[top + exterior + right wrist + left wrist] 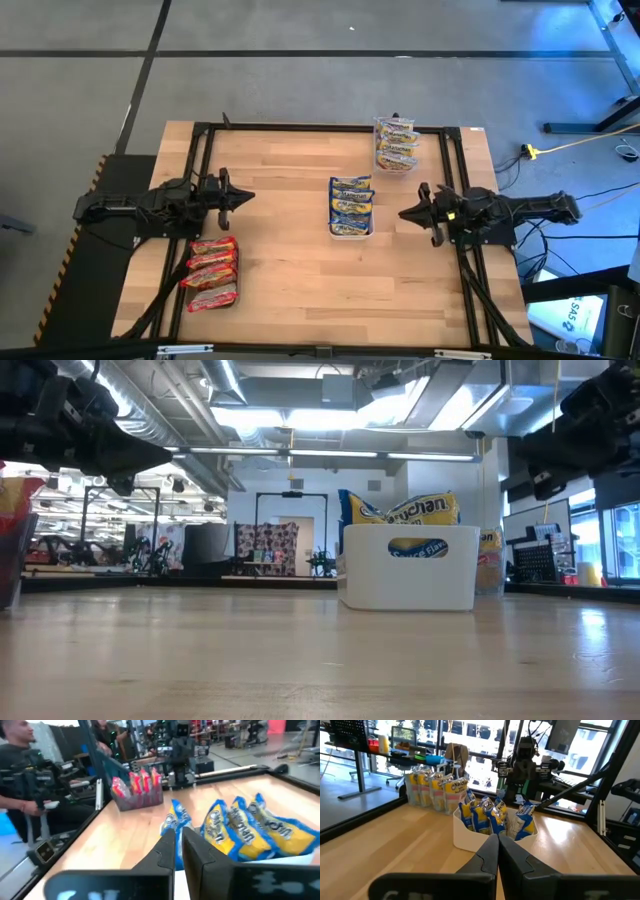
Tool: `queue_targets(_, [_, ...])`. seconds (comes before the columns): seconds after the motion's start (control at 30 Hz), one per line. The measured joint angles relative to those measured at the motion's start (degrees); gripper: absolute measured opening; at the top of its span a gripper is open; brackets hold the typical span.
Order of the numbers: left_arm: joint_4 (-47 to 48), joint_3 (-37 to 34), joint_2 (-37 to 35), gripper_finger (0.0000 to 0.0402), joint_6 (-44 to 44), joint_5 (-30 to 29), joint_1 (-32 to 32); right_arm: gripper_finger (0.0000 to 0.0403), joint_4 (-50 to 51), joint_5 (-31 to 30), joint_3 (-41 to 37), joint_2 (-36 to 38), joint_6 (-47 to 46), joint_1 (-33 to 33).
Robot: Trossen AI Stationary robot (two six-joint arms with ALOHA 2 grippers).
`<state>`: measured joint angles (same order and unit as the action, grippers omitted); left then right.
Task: Sort Maruchan noodles
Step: Return to Home Position
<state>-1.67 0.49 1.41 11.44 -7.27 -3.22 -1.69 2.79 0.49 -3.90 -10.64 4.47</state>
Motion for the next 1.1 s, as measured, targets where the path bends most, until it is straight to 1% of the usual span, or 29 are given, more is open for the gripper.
queue_targets(0.1, [0.00,0.00,0.00,0.0002,0.00,0.00,0.00,0.0012,0.28,-1.75,0.00,2.23,0.06,0.00])
queue_targets(0.17, [0.00,0.00,0.00,0.0001,0.02,0.02,0.00,0.0012,0.28,-4.07,0.02,3.39,0.82,0.00])
queue_targets(0.3, [-0.02,0.00,0.00,0.0002,0.00,0.02,0.00,0.0012,0.18,-5.89,0.07,3.36,3.98,0.00])
queue_targets(0.4, [-0.02,0.00,0.00,0.0002,0.00,0.02,0.00,0.0012,0.15,-6.10,0.06,2.40,4.50,0.00])
queue_targets(1.1, [-0.04,0.00,0.00,0.0002,0.01,-0.09,-0.01,0.0012,0.14,-6.21,0.04,2.44,3.46,0.00])
